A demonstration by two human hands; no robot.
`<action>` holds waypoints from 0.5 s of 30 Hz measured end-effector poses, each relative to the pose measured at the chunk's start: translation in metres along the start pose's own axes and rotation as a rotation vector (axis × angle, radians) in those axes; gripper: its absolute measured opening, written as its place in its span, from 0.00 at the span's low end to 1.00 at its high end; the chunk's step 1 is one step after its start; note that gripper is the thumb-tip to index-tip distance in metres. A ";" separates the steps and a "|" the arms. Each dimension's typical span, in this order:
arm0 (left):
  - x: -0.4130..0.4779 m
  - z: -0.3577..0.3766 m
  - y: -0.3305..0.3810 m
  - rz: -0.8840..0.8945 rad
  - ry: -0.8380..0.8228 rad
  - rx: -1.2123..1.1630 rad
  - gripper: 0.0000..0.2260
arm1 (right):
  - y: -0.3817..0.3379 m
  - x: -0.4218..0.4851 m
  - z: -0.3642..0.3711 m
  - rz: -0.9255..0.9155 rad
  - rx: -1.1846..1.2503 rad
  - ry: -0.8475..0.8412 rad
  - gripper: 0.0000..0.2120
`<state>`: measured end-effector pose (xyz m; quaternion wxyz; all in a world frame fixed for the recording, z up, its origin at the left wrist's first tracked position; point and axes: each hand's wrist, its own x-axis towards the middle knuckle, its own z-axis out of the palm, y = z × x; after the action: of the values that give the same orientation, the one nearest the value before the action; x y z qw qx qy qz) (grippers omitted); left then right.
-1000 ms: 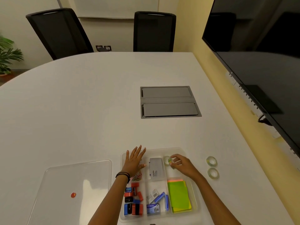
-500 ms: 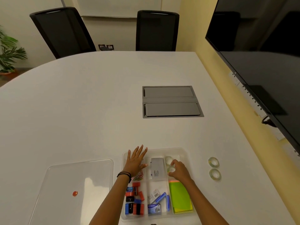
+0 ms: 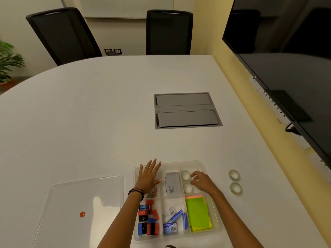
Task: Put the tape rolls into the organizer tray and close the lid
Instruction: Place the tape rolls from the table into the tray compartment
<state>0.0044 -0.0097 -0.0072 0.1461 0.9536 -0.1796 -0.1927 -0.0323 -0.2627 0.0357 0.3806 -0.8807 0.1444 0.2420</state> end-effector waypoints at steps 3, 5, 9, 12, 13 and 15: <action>0.000 0.000 0.000 -0.001 -0.001 0.011 0.33 | 0.004 -0.005 -0.026 -0.013 0.167 0.046 0.11; 0.001 0.000 0.000 0.000 0.000 0.014 0.33 | 0.010 -0.010 -0.044 -0.032 0.278 0.114 0.10; 0.001 0.001 -0.001 0.000 -0.001 0.014 0.33 | 0.033 -0.017 -0.069 -0.006 0.391 0.279 0.10; 0.002 0.001 -0.001 0.002 -0.004 0.011 0.33 | 0.060 -0.020 -0.076 0.072 0.356 0.377 0.10; 0.002 0.001 -0.001 0.001 -0.005 0.013 0.33 | 0.069 -0.020 -0.077 0.109 0.338 0.392 0.10; 0.002 0.001 -0.001 0.000 -0.006 0.020 0.33 | 0.086 -0.020 -0.075 0.193 0.261 0.407 0.13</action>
<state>0.0060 -0.0098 -0.0090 0.1360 0.9544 -0.1818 -0.1939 -0.0635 -0.3748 0.0394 0.4294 -0.8369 0.3312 0.0742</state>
